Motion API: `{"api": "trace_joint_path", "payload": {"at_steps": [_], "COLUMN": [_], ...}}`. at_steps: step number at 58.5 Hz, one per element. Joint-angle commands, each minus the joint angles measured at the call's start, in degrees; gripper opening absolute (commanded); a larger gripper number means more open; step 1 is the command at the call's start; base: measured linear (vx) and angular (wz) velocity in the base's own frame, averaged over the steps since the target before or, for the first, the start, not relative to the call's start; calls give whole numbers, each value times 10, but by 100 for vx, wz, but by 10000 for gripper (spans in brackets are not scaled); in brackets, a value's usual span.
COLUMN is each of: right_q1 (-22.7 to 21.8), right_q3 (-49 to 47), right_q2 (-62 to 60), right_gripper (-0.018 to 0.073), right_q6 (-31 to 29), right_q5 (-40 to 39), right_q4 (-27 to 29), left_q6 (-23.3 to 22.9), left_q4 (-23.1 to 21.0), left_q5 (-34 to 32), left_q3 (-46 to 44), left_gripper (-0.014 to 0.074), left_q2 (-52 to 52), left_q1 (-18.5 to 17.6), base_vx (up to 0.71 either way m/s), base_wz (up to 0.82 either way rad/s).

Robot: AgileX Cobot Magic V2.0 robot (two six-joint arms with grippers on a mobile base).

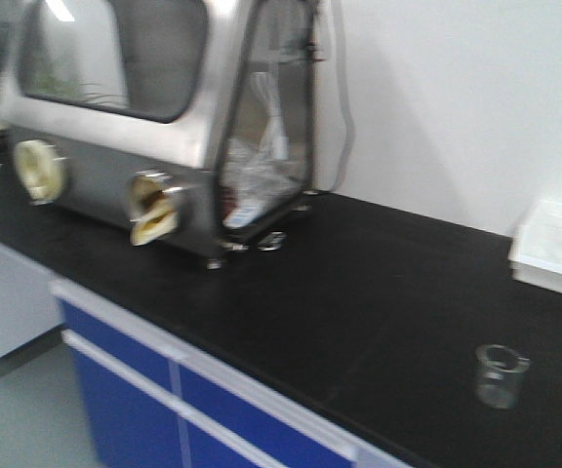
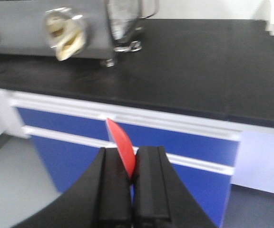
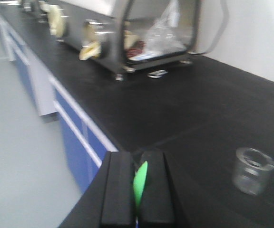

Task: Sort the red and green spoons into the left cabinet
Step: 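Drive the base away from the bench holding both spoons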

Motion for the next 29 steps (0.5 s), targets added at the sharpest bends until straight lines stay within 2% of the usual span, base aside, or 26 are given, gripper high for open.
{"api": "trace_joint_path", "payload": {"at_steps": [1, 29], "right_q1": [-2, -2], "right_q3": [-18, -18], "right_q2": [1, 1], "right_gripper": [-4, -4], "right_q6": [-2, -2], "right_q5": [-43, -43], "right_q4": [-6, -6], "left_q6": [-1, -1], "left_q4": [-3, -3], "left_q5": [-44, -43], "left_q3": [-19, -19], "left_gripper": [0, 0], "left_q2": [0, -1], "left_q1": [-4, -4], "base_vx": [-11, -3], "base_wz": [81, 83]}}
